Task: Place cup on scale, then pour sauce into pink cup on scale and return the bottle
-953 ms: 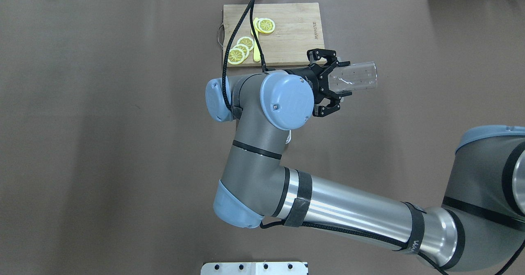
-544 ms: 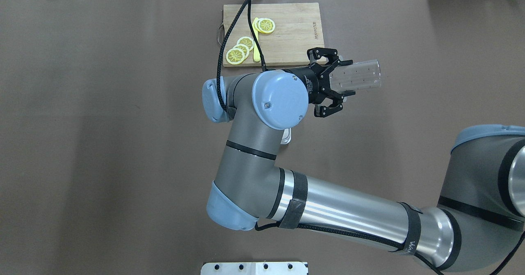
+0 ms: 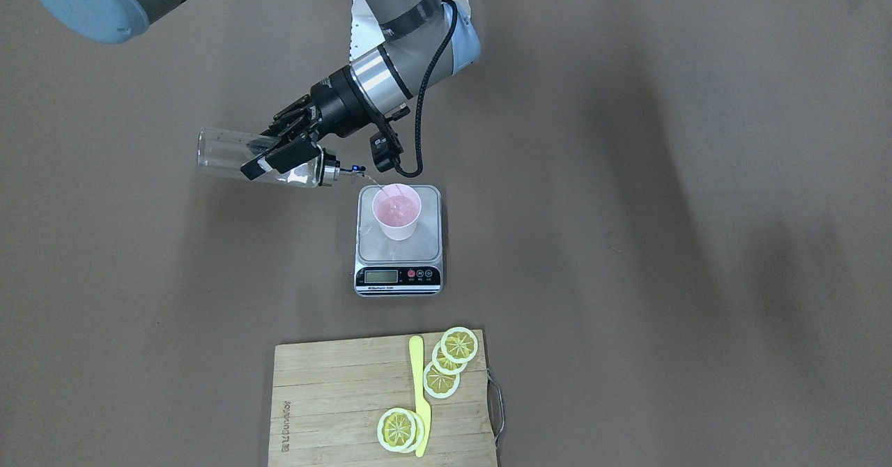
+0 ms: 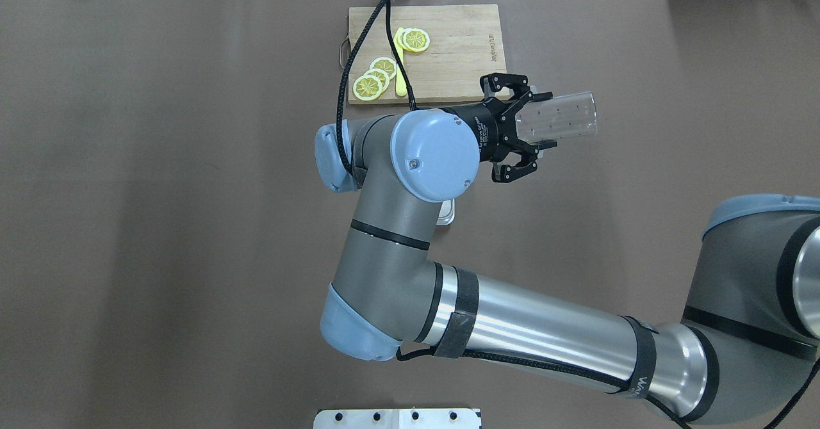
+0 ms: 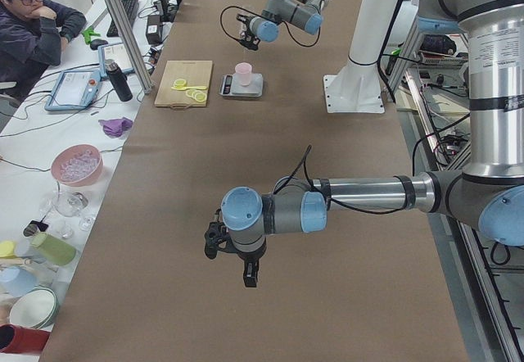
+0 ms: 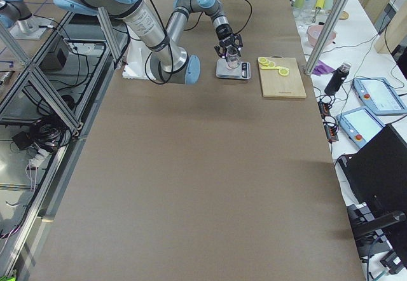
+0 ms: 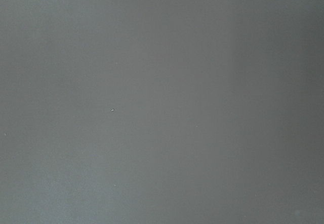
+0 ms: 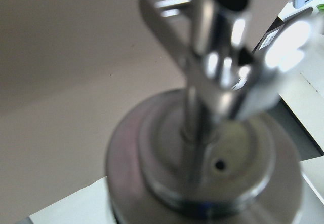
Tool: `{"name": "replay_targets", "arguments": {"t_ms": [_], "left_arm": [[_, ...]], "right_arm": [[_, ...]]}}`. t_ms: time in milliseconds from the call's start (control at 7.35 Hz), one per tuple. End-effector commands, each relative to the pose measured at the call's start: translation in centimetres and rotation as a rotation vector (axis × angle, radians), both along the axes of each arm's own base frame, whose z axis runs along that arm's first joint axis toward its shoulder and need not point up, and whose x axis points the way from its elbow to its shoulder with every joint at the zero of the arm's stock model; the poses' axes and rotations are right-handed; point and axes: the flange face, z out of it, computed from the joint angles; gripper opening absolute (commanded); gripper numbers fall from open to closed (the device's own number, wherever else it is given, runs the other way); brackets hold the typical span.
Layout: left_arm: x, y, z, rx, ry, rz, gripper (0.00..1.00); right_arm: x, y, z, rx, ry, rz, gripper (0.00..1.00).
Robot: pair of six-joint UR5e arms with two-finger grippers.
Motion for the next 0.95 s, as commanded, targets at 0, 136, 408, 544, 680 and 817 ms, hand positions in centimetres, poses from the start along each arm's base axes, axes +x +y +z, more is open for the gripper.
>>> {"name": "replay_targets", "arguments": {"t_ms": [0, 136, 408, 544, 680, 817], "left_arm": [[0.00, 0.00, 0.00, 0.000, 0.000, 0.000, 0.98], [0.00, 0.00, 0.00, 0.000, 0.000, 0.000, 0.98], [0.00, 0.00, 0.00, 0.000, 0.000, 0.000, 0.98], [0.00, 0.00, 0.00, 0.000, 0.000, 0.000, 0.98], [0.00, 0.00, 0.00, 0.000, 0.000, 0.000, 0.98], [0.00, 0.00, 0.00, 0.000, 0.000, 0.000, 0.98]], "right_arm": [[0.00, 0.04, -0.06, -0.001, 0.003, -0.001, 0.00], [0.05, 0.06, -0.02, -0.003, 0.008, -0.001, 0.00], [-0.04, 0.01, -0.12, -0.005, 0.012, -0.001, 0.00], [-0.15, 0.07, -0.19, -0.004, 0.010, -0.002, 0.00], [-0.10, -0.01, -0.30, -0.003, 0.008, -0.001, 0.00], [-0.12, -0.03, -0.43, 0.000, 0.003, 0.000, 0.00]]}}
